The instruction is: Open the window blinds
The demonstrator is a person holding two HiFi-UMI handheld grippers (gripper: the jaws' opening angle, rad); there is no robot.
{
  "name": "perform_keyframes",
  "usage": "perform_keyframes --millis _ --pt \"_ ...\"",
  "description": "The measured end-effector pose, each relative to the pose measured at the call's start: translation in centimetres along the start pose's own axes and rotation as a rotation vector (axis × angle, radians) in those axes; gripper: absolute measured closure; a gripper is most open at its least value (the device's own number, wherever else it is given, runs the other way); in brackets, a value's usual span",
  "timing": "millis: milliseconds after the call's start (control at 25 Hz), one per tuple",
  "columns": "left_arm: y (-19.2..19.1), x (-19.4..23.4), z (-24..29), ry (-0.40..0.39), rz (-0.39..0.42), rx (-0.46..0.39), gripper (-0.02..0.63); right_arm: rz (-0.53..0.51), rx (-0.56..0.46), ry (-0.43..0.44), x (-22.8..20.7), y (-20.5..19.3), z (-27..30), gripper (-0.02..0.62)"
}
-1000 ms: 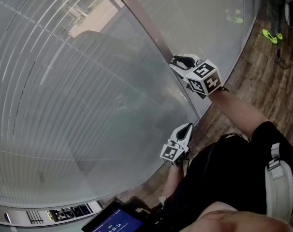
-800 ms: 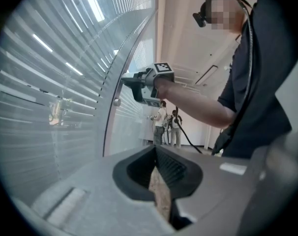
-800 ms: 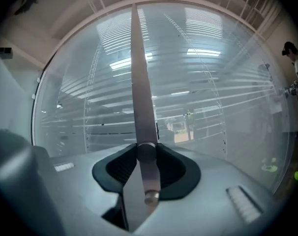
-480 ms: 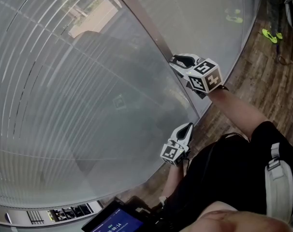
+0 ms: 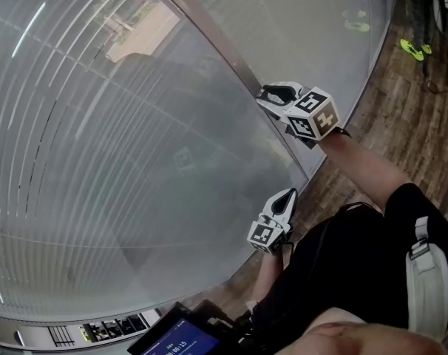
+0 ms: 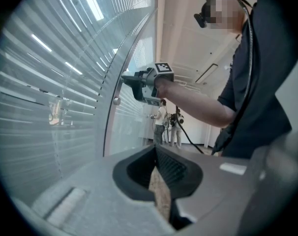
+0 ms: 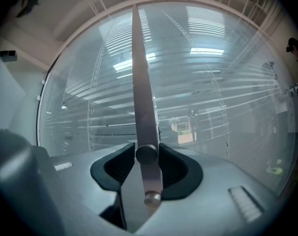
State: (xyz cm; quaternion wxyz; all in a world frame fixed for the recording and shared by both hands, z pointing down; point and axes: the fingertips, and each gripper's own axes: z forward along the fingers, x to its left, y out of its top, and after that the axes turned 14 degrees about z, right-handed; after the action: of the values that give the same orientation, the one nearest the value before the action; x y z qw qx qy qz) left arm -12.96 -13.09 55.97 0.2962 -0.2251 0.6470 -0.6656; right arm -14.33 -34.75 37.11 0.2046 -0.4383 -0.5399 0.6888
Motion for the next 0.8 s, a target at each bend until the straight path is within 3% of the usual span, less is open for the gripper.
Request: perform_keyframes --millis 120,240,320,600,800 --pt "0.0 0.1 0.0 0.003 0.000 0.005 0.604 -0.039 -0.012 0.014 0.0 0.5 -0.6 0.402" --pt "-0.1 -0.2 0.1 -0.003 -0.001 0.012 0.604 -0.165 0.001 0.023 0.5 0.4 -1.0 0.383" --pt "-0.3 -0.4 0.2 -0.009 -0.004 0.016 0.604 -0.320 0.015 0.024 1.5 0.5 -1.4 0.383" --pt "-0.7 -0.2 0.2 -0.008 -0.001 0.028 0.604 -1.018 0.094 -0.070 3.0 -0.3 -1.8 0.351" --pt "-1.0 -0.5 0.1 -0.001 -0.011 0.031 0.604 -1.346 0.161 -0.113 2.4 -2.2 -1.3 0.348"
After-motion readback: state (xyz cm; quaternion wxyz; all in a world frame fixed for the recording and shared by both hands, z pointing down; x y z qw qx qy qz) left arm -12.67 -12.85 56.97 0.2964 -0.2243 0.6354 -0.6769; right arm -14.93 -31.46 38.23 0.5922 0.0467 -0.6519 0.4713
